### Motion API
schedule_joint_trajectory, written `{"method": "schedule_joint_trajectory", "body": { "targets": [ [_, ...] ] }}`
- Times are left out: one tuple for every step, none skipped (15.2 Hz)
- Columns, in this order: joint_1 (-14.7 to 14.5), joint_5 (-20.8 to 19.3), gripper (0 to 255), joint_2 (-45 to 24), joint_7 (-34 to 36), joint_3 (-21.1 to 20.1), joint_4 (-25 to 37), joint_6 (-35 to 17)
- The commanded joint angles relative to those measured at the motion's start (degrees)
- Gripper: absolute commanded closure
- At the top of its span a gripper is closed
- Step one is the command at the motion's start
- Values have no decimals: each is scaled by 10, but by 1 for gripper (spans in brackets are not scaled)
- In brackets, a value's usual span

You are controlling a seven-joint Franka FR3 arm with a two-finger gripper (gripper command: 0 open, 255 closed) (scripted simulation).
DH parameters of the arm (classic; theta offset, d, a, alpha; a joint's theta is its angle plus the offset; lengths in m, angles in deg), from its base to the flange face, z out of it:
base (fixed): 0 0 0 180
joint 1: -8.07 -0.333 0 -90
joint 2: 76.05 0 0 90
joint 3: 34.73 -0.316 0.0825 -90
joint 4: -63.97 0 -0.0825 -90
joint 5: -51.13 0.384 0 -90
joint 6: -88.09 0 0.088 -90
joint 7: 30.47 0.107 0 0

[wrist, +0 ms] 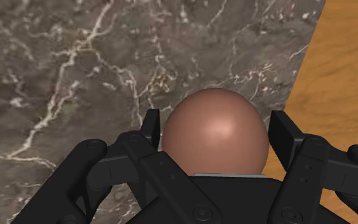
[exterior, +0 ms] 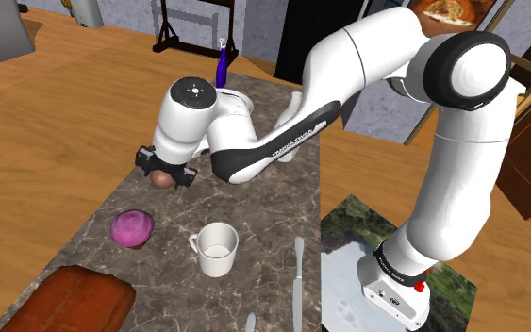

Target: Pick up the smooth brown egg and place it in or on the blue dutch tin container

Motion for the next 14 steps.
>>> {"method": "schedule_joint_trajectory", "body": {
  "targets": [
    [7, 15, 255, 9, -12, -10, 2, 8],
    [11, 22, 255, 14, -18, -14, 3, 12],
    [14, 29, 255, 18, -23, -19, 5, 16],
    [18, 36, 255, 22, -29, -23, 7, 20],
    [21, 43, 255, 26, -35, -27, 9, 24],
    [24, 50, 255, 31, -40, -32, 11, 29],
    [28, 57, 255, 35, -46, -36, 13, 33],
    [31, 64, 255, 39, -51, -40, 15, 37],
    [34, 71, 255, 43, -57, -44, 18, 42],
    [37, 77, 255, 46, -62, -48, 20, 46],
    [40, 84, 255, 50, -68, -52, 23, 51],
    [43, 90, 255, 54, -73, -56, 26, 56],
    [45, 97, 255, 58, -78, -59, 29, 60],
    [48, 103, 255, 61, -83, -63, 32, 65]
  ]
}}
